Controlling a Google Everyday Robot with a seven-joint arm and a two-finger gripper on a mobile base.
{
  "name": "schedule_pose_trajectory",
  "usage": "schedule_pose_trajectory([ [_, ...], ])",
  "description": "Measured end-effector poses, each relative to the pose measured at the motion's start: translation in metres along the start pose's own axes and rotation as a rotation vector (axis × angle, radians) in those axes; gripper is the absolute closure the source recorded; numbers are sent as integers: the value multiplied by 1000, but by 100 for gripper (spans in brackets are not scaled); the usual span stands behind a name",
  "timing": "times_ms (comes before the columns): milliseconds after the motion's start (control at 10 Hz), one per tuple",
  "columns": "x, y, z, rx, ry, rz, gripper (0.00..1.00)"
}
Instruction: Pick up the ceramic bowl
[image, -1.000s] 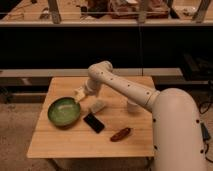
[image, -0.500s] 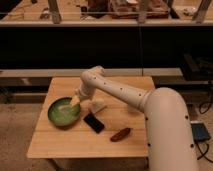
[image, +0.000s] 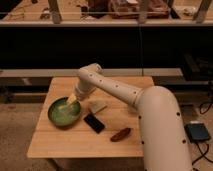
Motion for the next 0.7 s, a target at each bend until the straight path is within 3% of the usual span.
schedule_pose_trajectory([
  [700, 5, -6, 23, 42, -62, -12, 20],
])
